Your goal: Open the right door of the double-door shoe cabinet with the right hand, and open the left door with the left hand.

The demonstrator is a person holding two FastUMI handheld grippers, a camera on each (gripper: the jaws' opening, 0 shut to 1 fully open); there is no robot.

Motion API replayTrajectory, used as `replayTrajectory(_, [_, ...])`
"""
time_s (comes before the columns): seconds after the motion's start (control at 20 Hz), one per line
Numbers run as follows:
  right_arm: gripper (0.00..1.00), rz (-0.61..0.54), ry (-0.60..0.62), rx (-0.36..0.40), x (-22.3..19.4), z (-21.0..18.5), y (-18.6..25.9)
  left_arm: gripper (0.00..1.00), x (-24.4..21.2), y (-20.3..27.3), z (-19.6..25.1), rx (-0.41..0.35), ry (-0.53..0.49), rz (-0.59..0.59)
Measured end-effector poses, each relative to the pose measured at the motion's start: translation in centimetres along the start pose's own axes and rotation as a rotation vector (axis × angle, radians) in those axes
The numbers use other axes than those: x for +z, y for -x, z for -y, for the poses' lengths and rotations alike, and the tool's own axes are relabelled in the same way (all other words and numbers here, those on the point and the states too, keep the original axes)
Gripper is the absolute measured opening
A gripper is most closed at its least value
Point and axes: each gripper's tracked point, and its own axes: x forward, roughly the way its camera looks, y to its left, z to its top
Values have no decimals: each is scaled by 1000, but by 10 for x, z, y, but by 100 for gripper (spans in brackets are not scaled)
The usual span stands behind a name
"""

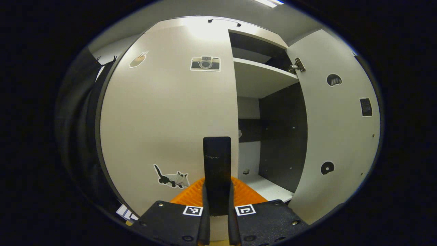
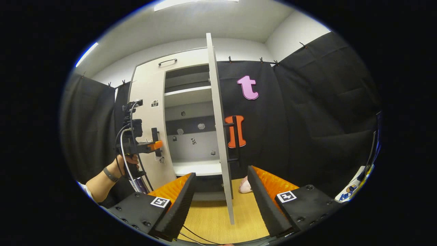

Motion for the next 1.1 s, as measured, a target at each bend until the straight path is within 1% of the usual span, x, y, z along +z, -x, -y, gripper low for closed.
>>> replayTrajectory(0.05, [98,2,-3,0,0,-1,3,21,-2,6,-2,1,9,-27])
replayTrajectory(0.15, [98,8,-1,2,-5,-4,9,21,-3,18,-4,-16,7,-43])
replayTrajectory(0.3, [98,14,10,1,-4,-5,13,21,-3,31,-8,-43,-9,-36])
replayTrajectory(0.6, [98,27,26,-5,-1,-4,15,21,-5,65,-22,-88,8,-28])
replayTrajectory(0.7, [98,31,29,-11,-3,-3,14,20,-5,70,-27,-95,-3,-23])
replayTrajectory(0.75, [98,31,31,-15,-4,-1,13,21,-4,74,-27,-97,-3,-22])
replayTrajectory(1.05, [98,26,23,-27,-8,5,4,20,-5,102,-48,-95,6,-2])
replayTrajectory(1.1, [88,28,23,-29,-7,6,2,20,-4,105,-51,-92,10,1])
